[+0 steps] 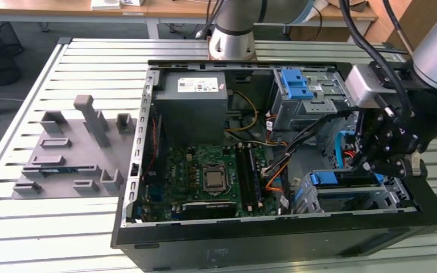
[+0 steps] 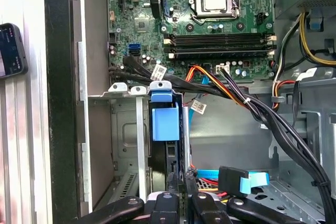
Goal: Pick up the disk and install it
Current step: 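Insert the first disk wire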
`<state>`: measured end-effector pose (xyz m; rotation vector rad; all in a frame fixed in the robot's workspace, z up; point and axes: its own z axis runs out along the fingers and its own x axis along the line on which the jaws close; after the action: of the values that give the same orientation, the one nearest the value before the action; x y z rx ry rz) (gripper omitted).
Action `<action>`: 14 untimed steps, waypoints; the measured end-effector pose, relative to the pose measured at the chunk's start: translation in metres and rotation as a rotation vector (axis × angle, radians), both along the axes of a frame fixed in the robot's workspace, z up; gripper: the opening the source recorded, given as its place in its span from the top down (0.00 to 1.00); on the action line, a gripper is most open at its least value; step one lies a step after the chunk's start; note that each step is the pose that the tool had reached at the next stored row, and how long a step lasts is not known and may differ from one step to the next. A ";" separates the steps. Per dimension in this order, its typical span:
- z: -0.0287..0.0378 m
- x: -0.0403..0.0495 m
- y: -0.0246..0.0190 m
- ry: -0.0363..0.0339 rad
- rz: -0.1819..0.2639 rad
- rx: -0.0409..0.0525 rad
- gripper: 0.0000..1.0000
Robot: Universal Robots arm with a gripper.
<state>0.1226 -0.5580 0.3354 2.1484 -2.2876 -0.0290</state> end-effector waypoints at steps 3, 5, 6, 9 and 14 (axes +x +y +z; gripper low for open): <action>0.0000 0.0004 0.0000 0.0011 0.000 0.0000 0.84; 0.0002 0.0006 0.0000 0.0027 0.000 0.0000 0.84; 0.0002 0.0007 0.0000 0.0036 0.000 0.0001 0.84; 0.0007 0.0009 -0.0001 0.0063 0.000 0.0000 0.84; 0.0012 0.0011 -0.0006 0.0082 0.000 -0.0001 0.84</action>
<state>0.1237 -0.5586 0.3366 2.1438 -2.2835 -0.0376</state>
